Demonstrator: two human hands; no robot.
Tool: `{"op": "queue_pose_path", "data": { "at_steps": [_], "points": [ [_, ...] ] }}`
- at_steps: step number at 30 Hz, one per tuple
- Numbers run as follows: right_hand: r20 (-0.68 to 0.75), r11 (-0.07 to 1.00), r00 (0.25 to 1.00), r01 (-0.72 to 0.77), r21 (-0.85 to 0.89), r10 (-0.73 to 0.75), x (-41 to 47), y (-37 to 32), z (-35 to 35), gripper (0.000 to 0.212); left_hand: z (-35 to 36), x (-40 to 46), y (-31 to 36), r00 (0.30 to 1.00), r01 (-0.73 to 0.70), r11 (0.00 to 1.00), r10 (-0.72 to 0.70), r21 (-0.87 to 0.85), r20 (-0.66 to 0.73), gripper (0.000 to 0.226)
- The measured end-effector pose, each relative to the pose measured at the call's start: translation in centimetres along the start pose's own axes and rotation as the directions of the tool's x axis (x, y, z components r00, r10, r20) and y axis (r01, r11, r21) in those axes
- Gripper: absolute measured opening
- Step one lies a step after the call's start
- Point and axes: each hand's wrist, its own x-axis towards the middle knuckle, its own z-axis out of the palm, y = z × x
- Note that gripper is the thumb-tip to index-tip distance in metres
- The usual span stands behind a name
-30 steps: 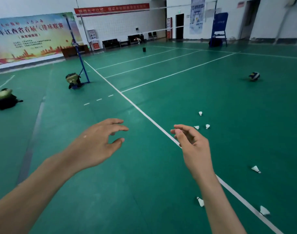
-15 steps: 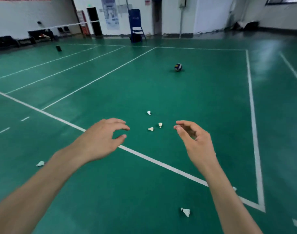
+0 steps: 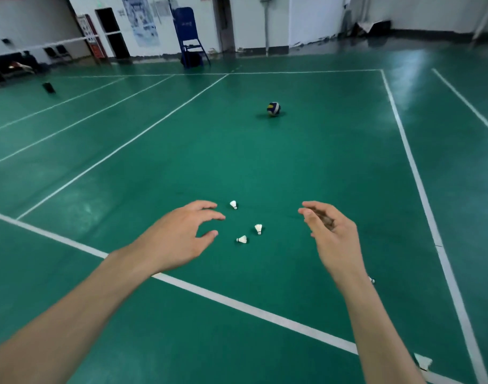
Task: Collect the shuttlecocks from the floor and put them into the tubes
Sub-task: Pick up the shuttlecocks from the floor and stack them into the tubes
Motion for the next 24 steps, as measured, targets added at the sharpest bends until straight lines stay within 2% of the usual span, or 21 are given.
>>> {"op": "queue_pose_path", "data": {
  "at_steps": [6,11,17,24],
  "points": [
    [0.064,1.0,0.998,0.016,-0.026,-0.014,11.9,0.4,7.4,0.012,-2.4,12.1,-5.5,0.997,-0.081,0.996,0.081,-0.025,-0.017,0.038],
    [0.041,0.993,0.999,0.027,-0.116,-0.022,20.4,1.3,11.3,0.012,-4.8,22.5,-9.7,0.986,-0.159,0.985,0.156,-0.06,-0.055,0.036],
    [-0.072,0.971,0.995,0.045,-0.234,-0.063,28.7,2.6,16.3,0.01,-6.6,35.6,-16.2,0.948,-0.315,0.947,0.311,-0.056,-0.075,0.034],
    [-0.237,0.945,0.97,-0.029,-0.326,-0.052,36.9,2.4,22.9,0.011,-8.1,48.6,-22.6,0.879,-0.475,0.87,0.476,-0.131,-0.022,0.034]
  ]
}}
